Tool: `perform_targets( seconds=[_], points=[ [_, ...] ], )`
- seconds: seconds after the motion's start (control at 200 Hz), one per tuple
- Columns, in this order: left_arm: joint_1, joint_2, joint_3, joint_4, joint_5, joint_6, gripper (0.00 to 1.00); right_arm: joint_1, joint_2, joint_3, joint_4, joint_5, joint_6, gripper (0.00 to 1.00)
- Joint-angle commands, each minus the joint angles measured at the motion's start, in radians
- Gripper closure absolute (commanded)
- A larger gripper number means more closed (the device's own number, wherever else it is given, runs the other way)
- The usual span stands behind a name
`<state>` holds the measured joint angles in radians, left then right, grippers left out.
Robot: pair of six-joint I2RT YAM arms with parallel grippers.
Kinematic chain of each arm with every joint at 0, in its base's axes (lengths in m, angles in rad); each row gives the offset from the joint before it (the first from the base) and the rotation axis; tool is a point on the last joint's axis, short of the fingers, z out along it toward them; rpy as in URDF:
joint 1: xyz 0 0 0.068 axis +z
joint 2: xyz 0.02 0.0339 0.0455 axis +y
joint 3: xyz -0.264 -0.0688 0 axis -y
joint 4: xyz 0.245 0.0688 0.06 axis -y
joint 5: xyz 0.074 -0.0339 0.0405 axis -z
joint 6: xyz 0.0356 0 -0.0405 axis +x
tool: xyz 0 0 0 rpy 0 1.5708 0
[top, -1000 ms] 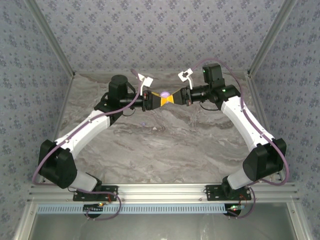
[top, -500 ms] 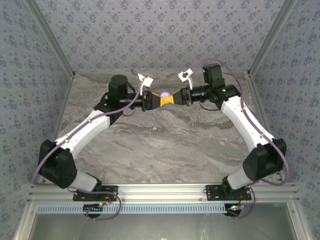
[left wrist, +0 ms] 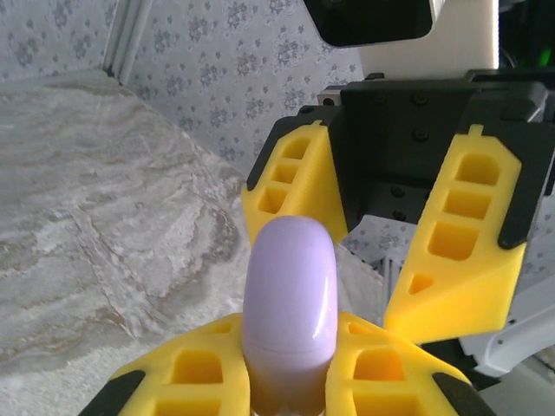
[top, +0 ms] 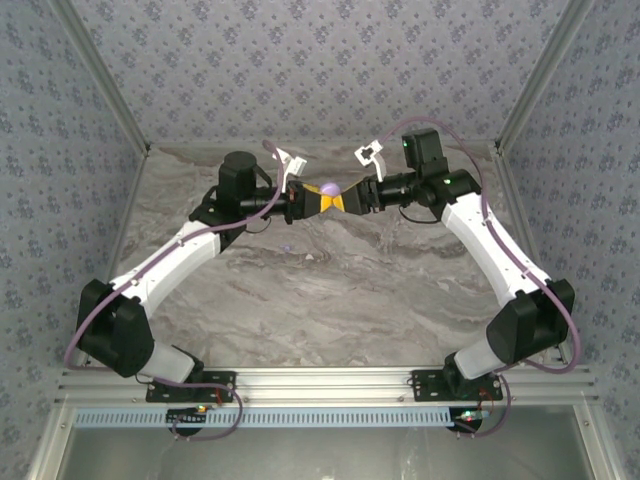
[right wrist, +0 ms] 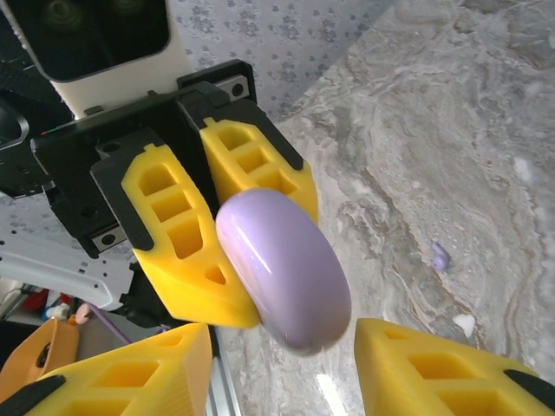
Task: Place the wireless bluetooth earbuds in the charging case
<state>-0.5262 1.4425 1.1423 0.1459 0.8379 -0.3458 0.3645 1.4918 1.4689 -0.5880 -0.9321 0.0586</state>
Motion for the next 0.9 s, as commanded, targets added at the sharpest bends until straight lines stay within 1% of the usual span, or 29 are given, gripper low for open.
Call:
perform_targets(
  seconds=[0.0,0.22,0.31,0.635,0.895],
  points=[
    [-0.012,-0.040,-0.056,0.109,0.014,0.136,0.84,-0.001,-0.042,0.034,-0.070,0.071,-0.029,0.50],
    [-0.018,-0.049,-0.109,0.179,0.033,0.287,0.88,0.009,-0.053,0.051,-0.126,0.108,-0.063,0.48],
    [-0.022,-0.057,-0.113,0.169,0.029,0.329,0.89,0.014,-0.053,0.054,-0.149,0.125,-0.082,0.48],
    [-0.032,-0.059,-0.119,0.165,0.075,0.351,0.90,0.041,-0.044,0.065,-0.169,0.139,-0.112,0.44],
    [-0.046,-0.065,-0.124,0.165,0.089,0.357,0.92,0.045,-0.030,0.076,-0.169,0.184,-0.106,0.44]
  ],
)
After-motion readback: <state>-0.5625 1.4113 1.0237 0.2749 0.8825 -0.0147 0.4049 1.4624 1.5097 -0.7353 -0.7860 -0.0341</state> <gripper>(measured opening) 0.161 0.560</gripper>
